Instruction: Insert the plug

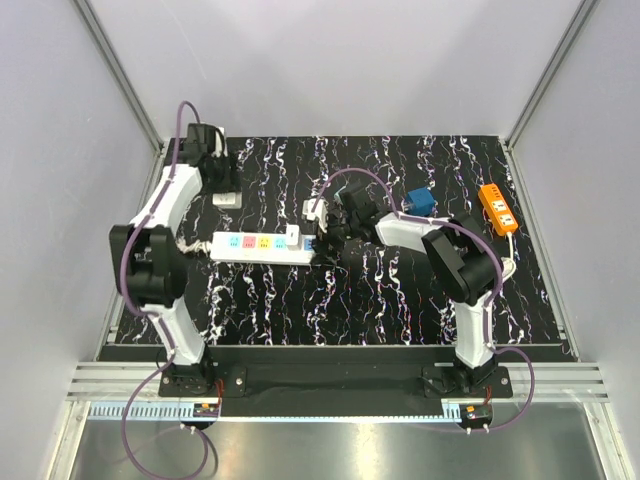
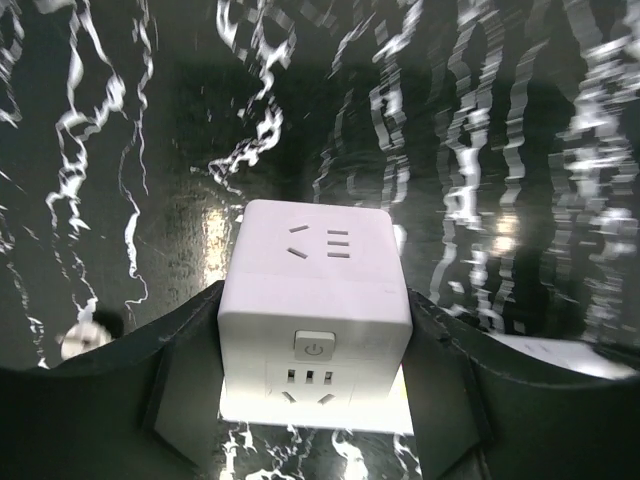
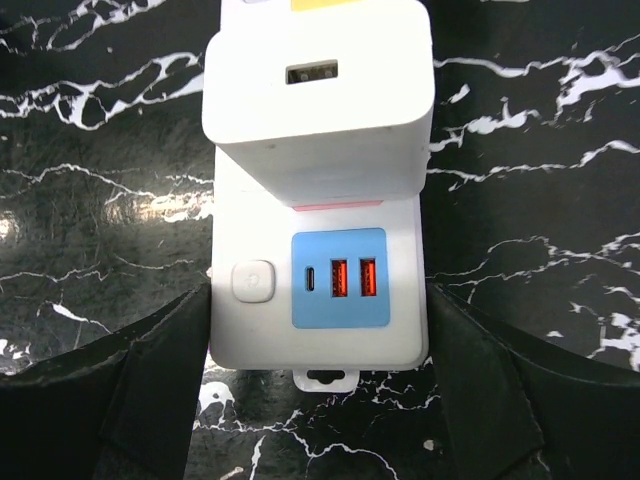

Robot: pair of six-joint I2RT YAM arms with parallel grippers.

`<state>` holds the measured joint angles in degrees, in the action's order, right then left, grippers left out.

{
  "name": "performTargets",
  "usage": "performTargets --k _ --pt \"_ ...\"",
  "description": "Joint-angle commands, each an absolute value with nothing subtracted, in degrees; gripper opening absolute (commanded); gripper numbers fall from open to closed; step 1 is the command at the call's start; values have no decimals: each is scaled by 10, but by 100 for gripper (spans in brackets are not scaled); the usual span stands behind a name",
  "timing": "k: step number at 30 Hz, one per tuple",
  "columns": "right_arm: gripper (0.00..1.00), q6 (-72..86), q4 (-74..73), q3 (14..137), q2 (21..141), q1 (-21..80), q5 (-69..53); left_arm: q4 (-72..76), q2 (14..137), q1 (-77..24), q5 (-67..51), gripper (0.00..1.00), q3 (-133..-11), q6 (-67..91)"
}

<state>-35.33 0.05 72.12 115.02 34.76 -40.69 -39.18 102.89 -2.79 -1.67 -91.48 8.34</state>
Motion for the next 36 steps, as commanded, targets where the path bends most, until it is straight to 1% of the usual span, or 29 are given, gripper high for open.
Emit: performTargets --k 1,5,6,9,11,19,22,23,25,29,30,31,32,34,35,36 --pt "63 -381 3 763 1161 347 -429 -376 1079 -28 29 0 -911 72" --pt "69 -366 -14 790 1183 338 -385 -378 1099 -28 46 0 -900 76" --pt "76 -353 -18 802 1191 336 -373 -376 1100 -28 43 0 -897 76" --pt "84 -343 -9 804 1187 327 -365 -376 1100 -28 51 0 -883 77" --pt "87 -336 15 803 1179 327 -353 -376 1095 -28 49 0 -868 83" --pt "91 -270 108 781 1129 324 -279 -376 1055 -28 55 0 -790 102" --pt "93 -258 110 773 1120 323 -267 -377 1032 -28 63 0 -767 102" --pt "96 -257 112 768 1117 324 -266 -377 1021 -28 62 0 -759 102" --pt "100 -249 134 743 1100 324 -266 -377 1009 -28 62 0 -751 104" --pt "99 -231 124 722 1068 324 -260 -377 994 -28 48 0 -728 114" --pt "97 -207 105 740 1060 324 -258 -377 991 -29 43 0 -723 117" --pt "92 -186 61 752 1059 324 -255 -376 983 -32 32 0 -712 123" --pt "75 -120 46 769 1056 324 -231 -377 978 -32 23 0 -706 127" --pt "52 -32 29 767 1051 324 -190 -374 959 -39 4 0 -684 137" --pt "42 72 24 758 1046 325 -133 -374 950 -44 3 0 -675 140" --pt "27 117 4 752 1044 325 -108 -371 942 -48 3 0 -666 142"
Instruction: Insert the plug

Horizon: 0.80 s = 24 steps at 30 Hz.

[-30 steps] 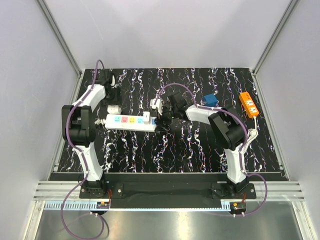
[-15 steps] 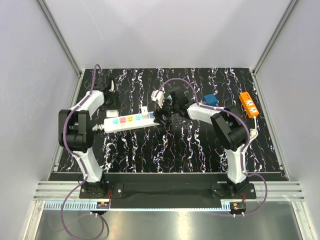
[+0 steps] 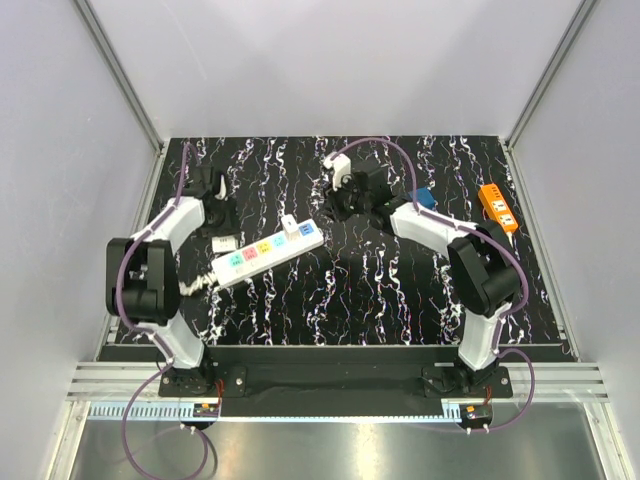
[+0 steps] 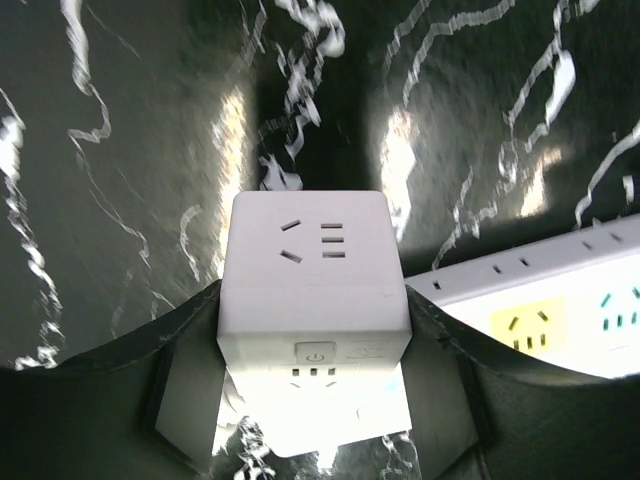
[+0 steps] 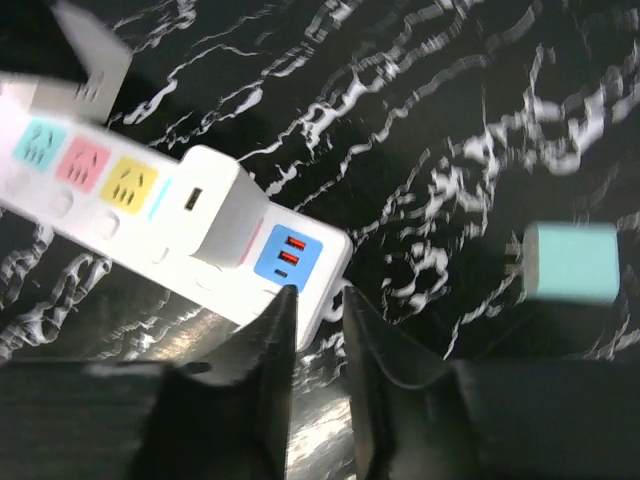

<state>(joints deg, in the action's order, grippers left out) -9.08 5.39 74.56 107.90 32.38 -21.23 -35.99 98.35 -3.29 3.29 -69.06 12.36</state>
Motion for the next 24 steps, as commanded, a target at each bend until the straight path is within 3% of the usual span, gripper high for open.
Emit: performTargets --k 1,5,12,24 --pt "23 155 -10 745 1042 323 -93 -368 925 -56 3 0 -648 146" --pt "15 338 -5 663 1030 325 -101 -357 868 -74 -58 0 -607 153" --pt "9 406 24 643 1044 329 -105 -374 760 -101 -71 0 -642 45" --pt "9 418 10 768 1200 335 -129 -382 700 -151 -268 0 -630 -458"
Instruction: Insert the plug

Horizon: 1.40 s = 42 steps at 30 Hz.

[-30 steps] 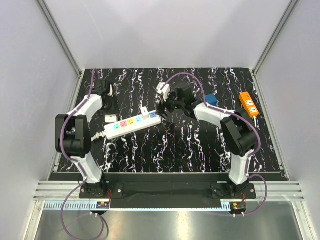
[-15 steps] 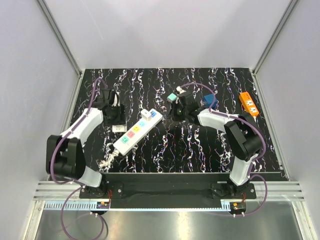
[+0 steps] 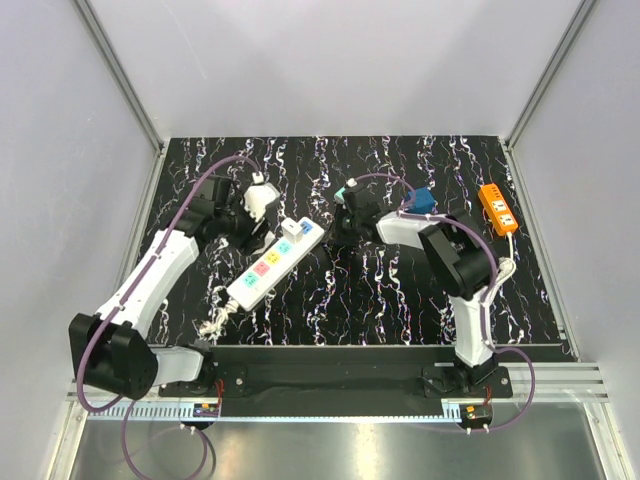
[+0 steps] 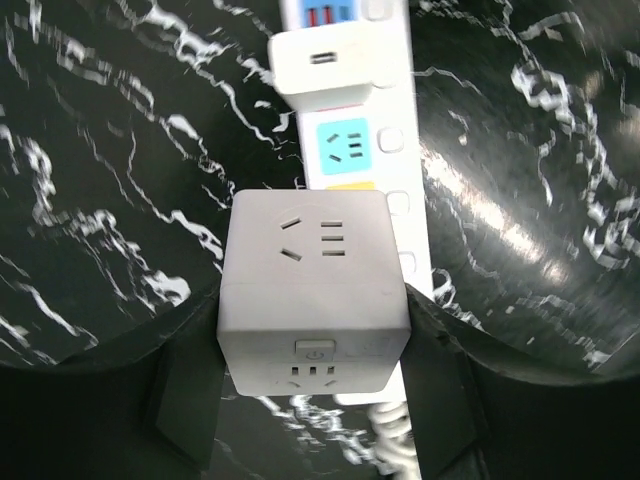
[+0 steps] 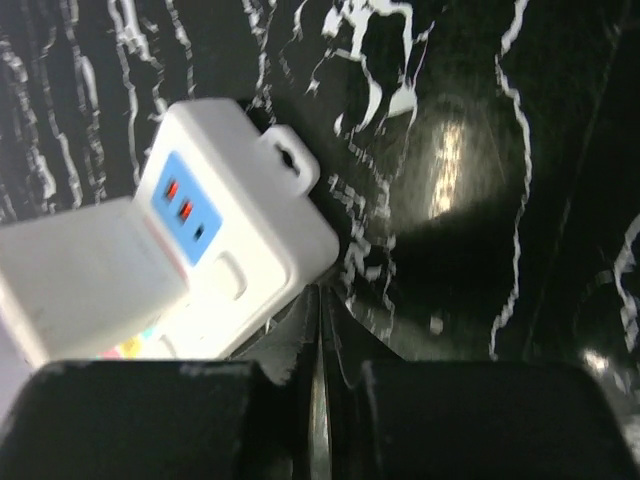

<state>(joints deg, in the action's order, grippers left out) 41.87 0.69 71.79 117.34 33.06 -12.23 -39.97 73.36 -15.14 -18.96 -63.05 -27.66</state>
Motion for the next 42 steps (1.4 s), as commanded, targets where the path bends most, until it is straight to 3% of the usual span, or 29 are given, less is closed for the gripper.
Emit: performTargets --k 1,5,11,16,23,42 --pt "9 409 4 810 1214 335 -135 -383 704 -150 -291 0 -631 -483" --pt "9 341 -27 941 1305 331 -172 -396 722 -150 -371 0 -642 -596" --pt "9 293 -87 1070 1361 297 -194 -521 830 -142 -328 0 -735 -718" --pt "12 272 -80 928 1241 285 -163 -586 874 -126 -274 0 -794 -761" --pt "12 352 126 642 1090 286 -235 -606 903 -140 -161 0 -791 -781" --pt "17 336 109 611 1032 285 -236 -568 964 -175 -111 0 -761 -795"
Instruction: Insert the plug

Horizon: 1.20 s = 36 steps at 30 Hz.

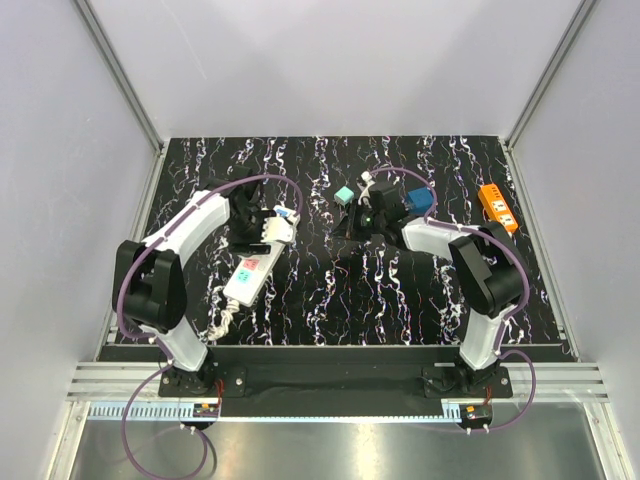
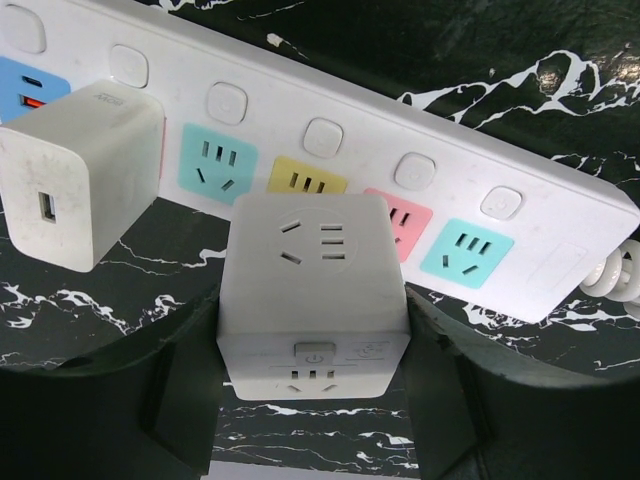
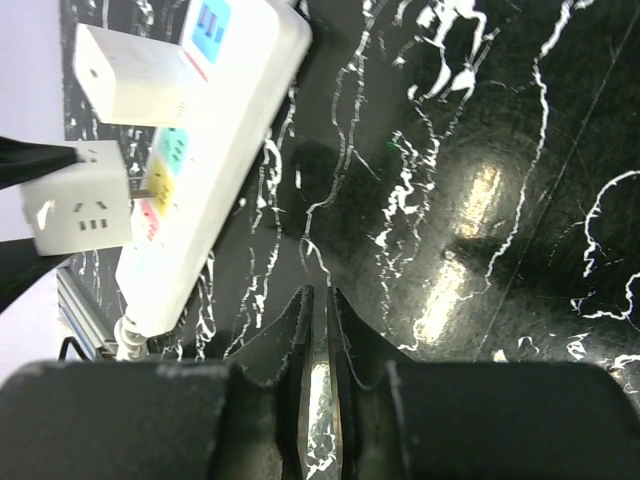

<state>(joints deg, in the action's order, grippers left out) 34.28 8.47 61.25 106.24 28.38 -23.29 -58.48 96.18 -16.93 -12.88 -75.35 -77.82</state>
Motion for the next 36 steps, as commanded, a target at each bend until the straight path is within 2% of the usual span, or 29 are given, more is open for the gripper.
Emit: performTargets --k 1,17,36 --pt "17 336 109 612 1033 285 -236 -569 967 -176 -108 0 -762 -795" --pt "17 343 116 607 1027 284 -241 -568 985 -186 -69 0 -778 -808" --pt "17 349 120 606 1034 284 -248 -593 994 -199 -89 0 -799 -808"
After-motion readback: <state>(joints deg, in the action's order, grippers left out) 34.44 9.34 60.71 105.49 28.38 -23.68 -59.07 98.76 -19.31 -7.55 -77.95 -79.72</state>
